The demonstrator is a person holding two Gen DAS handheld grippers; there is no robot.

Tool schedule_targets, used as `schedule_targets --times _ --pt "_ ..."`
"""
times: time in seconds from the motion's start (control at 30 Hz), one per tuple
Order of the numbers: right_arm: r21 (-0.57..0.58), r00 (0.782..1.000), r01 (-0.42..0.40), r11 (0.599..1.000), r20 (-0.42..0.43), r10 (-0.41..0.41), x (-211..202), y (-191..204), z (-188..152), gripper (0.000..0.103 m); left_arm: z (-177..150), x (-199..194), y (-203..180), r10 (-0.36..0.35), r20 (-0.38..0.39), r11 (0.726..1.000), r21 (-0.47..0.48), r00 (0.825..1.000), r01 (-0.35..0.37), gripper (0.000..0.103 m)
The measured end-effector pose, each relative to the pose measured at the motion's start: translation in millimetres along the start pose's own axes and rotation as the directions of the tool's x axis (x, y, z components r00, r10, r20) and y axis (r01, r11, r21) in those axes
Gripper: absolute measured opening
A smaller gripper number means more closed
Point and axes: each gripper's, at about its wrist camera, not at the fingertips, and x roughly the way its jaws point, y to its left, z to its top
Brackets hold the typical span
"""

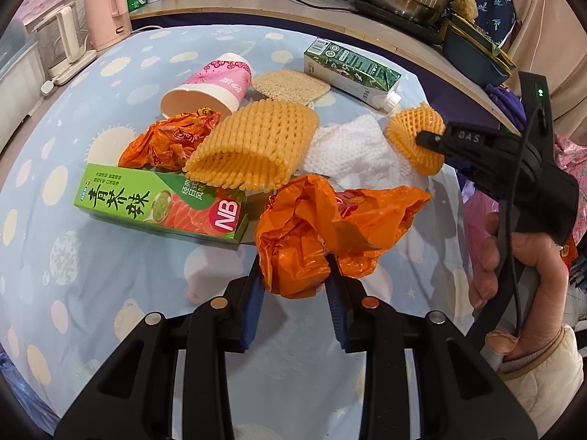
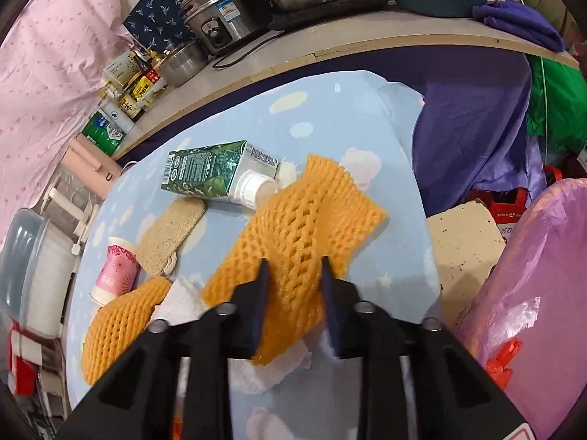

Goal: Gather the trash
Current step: 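Grasp the orange foam net with the right gripper while the left holds the orange bag, then carry the orange bag and foam net over the bin and release both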

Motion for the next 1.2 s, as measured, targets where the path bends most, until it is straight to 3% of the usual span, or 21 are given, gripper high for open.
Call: schedule_targets --times 0.1,0.53,0.87,1.2 --pt "-0.009 0.999 -0.011 1.000 0.031 0.012 -17.1 0.0 -3.3 0.012 -0.3 -2.9 -1.6 0.002 0.006 1.000 0.004 1.000 -0.002 0.031" --pt "-0.016 0.980 -0.036 0.999 0.196 0.038 -148.1 -27.7 -37.3 0.011 -9.0 -45.1 -43.4 -0.062 0.070 0.995 0.085 0.996 0.056 0.031" --pt "-0.017 0.958 0.111 0.994 0.268 -0.102 -218.4 -78.3 -75.9 0.011 -28.0 -66.7 -106.7 -0.133 0.085 0.969 0.221 0.987 0.111 0.031" --pt "0.024 0.938 0.197 0.980 0.285 -0.195 -241.8 -116.4 -97.8 0.011 -39.5 -70.2 -170.0 -0.196 0.072 0.925 0.345 0.978 0.160 0.031"
